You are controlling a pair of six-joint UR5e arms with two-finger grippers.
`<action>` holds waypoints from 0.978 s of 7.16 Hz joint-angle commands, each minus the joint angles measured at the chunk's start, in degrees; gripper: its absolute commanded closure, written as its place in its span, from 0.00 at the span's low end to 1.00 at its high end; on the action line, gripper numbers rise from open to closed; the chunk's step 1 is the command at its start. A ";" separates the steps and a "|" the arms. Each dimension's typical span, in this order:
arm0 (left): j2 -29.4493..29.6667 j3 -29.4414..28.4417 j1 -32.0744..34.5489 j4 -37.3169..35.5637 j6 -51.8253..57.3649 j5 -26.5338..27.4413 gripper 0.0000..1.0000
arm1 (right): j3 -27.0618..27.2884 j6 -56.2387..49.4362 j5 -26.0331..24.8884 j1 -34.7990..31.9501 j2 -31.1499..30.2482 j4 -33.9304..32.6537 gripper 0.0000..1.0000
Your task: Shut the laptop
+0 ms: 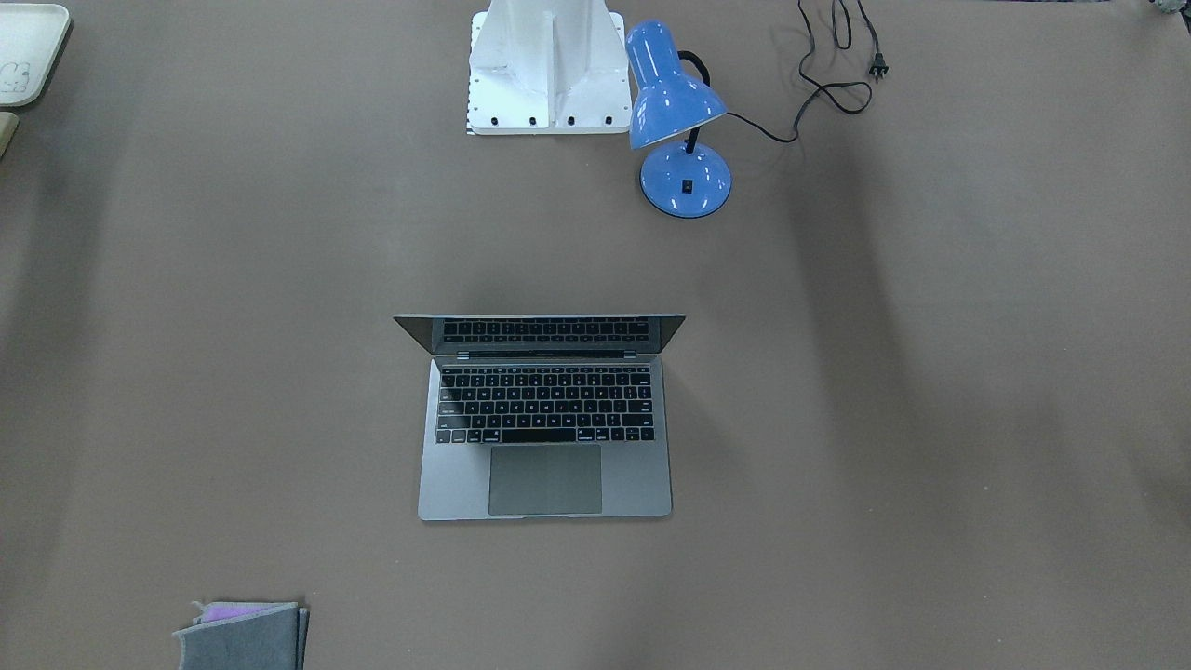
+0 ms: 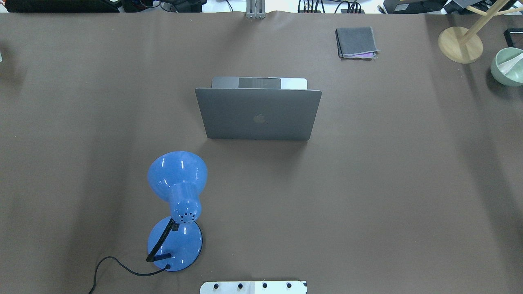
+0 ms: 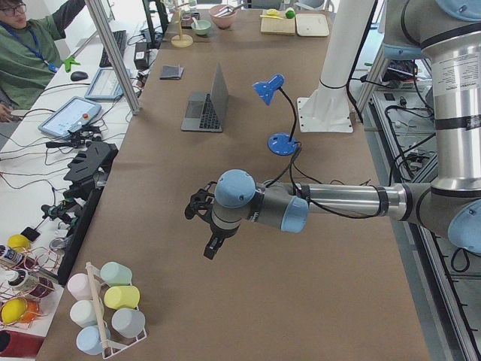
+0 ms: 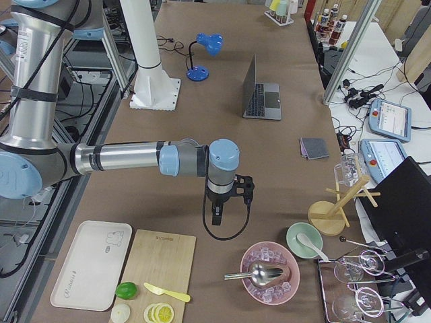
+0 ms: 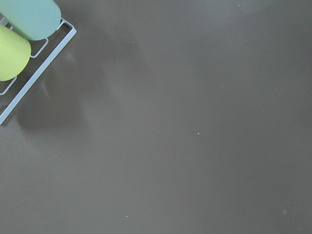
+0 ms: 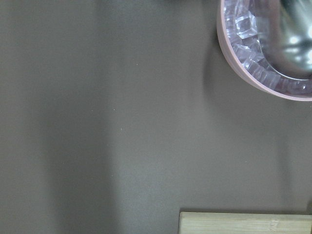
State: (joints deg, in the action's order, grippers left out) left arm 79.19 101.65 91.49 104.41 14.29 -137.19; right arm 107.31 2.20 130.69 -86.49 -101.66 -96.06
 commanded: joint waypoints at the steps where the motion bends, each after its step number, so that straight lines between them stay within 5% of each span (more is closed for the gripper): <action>1: 0.00 -0.22 0.00 0.09 0.13 -0.01 0.01 | 0.00 0.00 0.00 0.00 -0.03 0.00 0.00; 4: 1.22 -0.05 0.00 0.18 0.13 -0.01 0.01 | 0.17 -0.26 -0.09 0.00 0.67 0.26 0.00; 7: 2.20 0.39 0.00 0.18 0.04 -0.01 0.01 | -0.52 0.87 2.18 0.09 0.59 13.86 0.00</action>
State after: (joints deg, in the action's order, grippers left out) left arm 81.13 101.79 91.49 104.59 14.40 -137.20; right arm 107.19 2.49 131.37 -86.42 -101.11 -87.58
